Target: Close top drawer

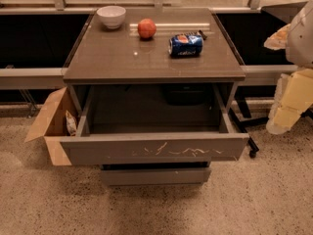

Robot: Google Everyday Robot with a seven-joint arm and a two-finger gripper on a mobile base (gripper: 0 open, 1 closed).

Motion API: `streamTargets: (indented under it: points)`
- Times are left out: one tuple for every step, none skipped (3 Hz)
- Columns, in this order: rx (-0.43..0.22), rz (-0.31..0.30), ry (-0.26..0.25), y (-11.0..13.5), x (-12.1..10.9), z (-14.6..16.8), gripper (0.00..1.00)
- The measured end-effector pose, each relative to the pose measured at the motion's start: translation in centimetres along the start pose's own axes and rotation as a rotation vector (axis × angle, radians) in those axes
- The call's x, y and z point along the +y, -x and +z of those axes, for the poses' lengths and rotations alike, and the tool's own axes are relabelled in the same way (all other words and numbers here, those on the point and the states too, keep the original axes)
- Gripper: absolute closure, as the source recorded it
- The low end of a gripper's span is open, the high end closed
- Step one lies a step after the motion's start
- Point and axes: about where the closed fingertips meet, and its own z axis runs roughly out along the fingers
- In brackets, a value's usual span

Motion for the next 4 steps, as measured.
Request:
streamTargets:
  points:
    - [-0.001,0.000,0.000,0.0,0.0,0.0,0.00]
    - [-0.035,-0.013,0.080,0.4,1.1,3.2,0.00]
    - [-0.100,-0.059,0.210,1.8,3.9,10.0,0.00]
    - [-0.169,-0.094,0.269,3.3,5.7,15.1,0.00]
